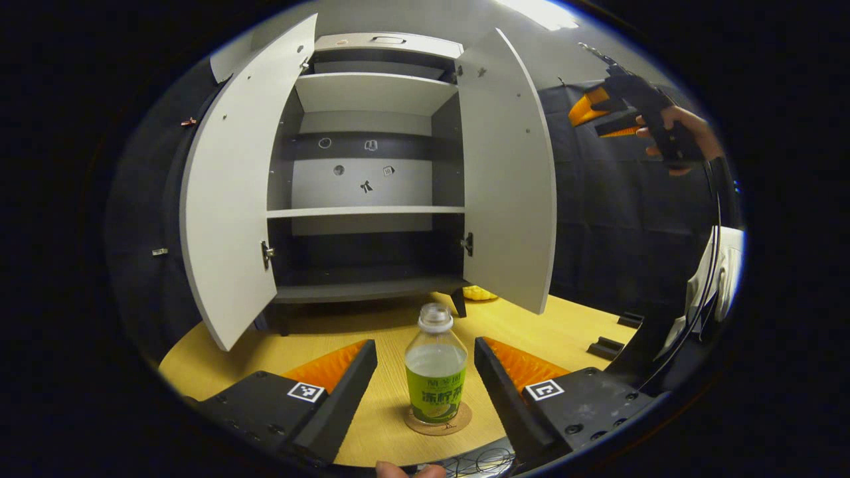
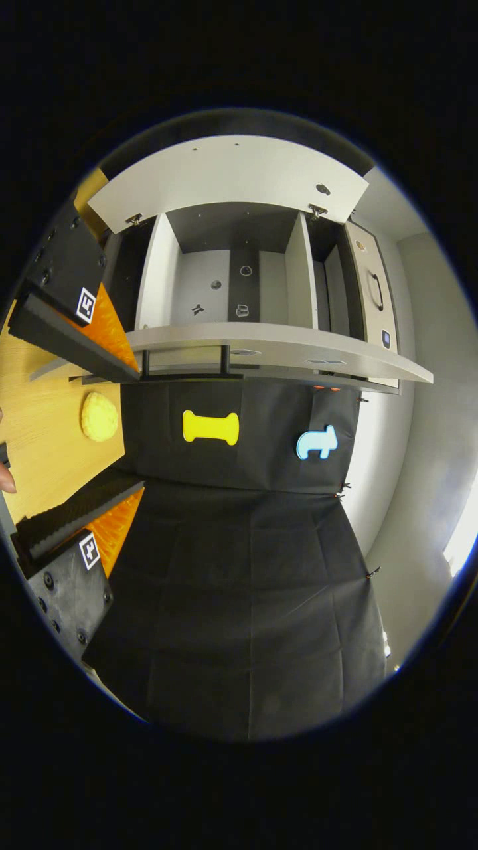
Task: Grasp the bottle in the cabinet with the left hand and place it on the coaster, then close the right door with the right hand and the left door with the left hand.
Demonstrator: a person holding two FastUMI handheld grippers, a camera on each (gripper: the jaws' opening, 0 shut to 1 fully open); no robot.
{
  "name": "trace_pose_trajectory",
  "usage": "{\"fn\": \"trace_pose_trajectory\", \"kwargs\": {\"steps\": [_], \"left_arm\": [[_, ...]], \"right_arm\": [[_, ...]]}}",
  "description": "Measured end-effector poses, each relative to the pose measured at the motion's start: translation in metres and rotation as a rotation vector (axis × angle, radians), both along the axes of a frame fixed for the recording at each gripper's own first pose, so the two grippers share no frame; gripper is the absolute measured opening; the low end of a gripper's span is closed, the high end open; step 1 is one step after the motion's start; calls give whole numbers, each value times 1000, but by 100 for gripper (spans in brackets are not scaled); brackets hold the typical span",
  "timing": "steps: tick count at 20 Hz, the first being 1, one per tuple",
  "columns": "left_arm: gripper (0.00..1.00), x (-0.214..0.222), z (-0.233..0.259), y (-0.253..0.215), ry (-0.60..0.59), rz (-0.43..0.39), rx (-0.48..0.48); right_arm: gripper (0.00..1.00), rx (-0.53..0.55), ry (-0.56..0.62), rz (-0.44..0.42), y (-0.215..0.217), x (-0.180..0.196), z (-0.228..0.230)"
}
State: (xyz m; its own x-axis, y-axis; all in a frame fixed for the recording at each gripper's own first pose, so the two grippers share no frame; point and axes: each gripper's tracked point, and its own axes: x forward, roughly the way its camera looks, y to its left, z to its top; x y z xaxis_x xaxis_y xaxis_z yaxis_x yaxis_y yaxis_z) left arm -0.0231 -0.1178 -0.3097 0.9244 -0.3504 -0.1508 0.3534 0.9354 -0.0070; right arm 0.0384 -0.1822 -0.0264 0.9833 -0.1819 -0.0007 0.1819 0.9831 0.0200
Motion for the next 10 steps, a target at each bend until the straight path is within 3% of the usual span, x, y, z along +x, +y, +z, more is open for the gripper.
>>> {"fn": "trace_pose_trajectory", "kwargs": {"steps": [3,10], "left_arm": [[94,2,45,11,-22,48,-22],[94,15,112,45,-51,116,-44]], "right_arm": [[98,-35,-12,17,-7,23,4],[97,27,2,48,-4,52,0]]}}
